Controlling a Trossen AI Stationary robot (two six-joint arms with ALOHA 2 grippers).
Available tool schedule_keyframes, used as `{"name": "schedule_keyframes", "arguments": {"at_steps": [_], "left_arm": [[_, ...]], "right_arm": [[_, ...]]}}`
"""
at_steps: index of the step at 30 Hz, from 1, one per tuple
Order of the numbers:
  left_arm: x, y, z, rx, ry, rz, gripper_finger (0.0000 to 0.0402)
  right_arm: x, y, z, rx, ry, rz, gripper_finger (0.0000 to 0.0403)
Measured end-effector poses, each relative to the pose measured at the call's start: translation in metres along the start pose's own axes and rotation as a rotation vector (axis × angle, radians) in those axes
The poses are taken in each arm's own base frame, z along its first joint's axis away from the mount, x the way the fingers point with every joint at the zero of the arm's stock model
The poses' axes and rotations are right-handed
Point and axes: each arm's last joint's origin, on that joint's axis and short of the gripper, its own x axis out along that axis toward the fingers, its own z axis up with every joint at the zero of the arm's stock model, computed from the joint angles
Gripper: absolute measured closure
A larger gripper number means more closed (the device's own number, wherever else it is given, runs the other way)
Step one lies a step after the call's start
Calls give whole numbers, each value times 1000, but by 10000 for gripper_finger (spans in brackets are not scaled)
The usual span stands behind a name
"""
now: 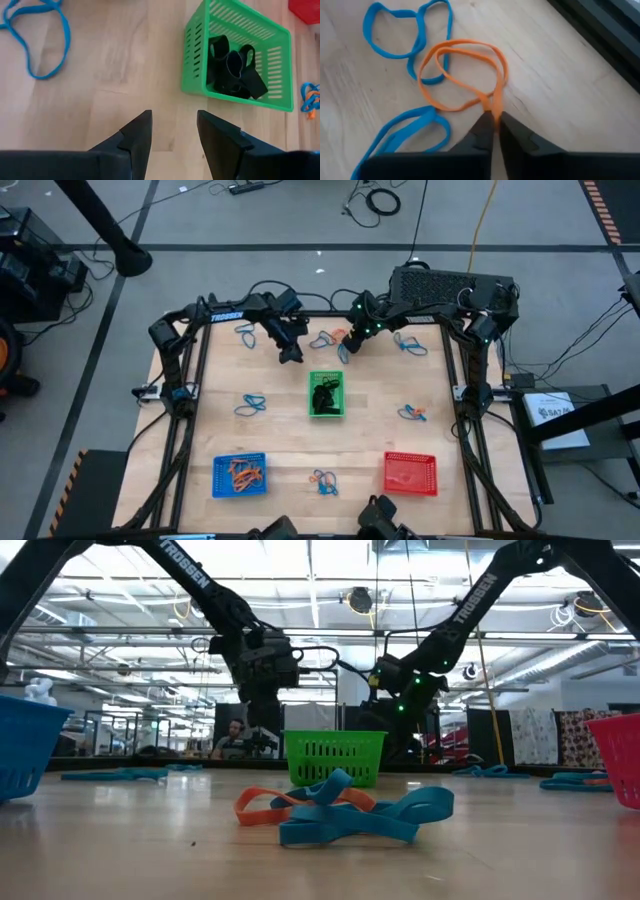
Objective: Sort rubber bands into baskets
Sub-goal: Put the orange rubber band into the blue bin
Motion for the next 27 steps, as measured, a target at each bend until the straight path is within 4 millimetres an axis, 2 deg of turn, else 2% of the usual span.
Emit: {"name": "schedule_keyframes", "arguments": {"at_steps": [4, 10, 14, 20, 24, 27], "left_arm": [[3, -2, 4, 32, -22, 5, 238], [9, -7, 18, 132, -109, 25, 238], [15, -15, 30, 223, -177, 35, 238], [27, -32, 43, 485, -219, 104, 238], [34, -42, 50, 560, -233, 202, 238], [39, -52, 55, 606, -262, 210, 238]], "right_arm": [[-5, 0, 1, 0, 4, -4, 395], [-33, 12, 9, -26, -19, 0, 400], [-52, 36, 10, -93, -40, 32, 401], [-77, 76, -1, -187, -73, 96, 402], [-93, 94, -7, -230, -104, 128, 402], [-102, 105, -11, -257, -124, 149, 402]]}}
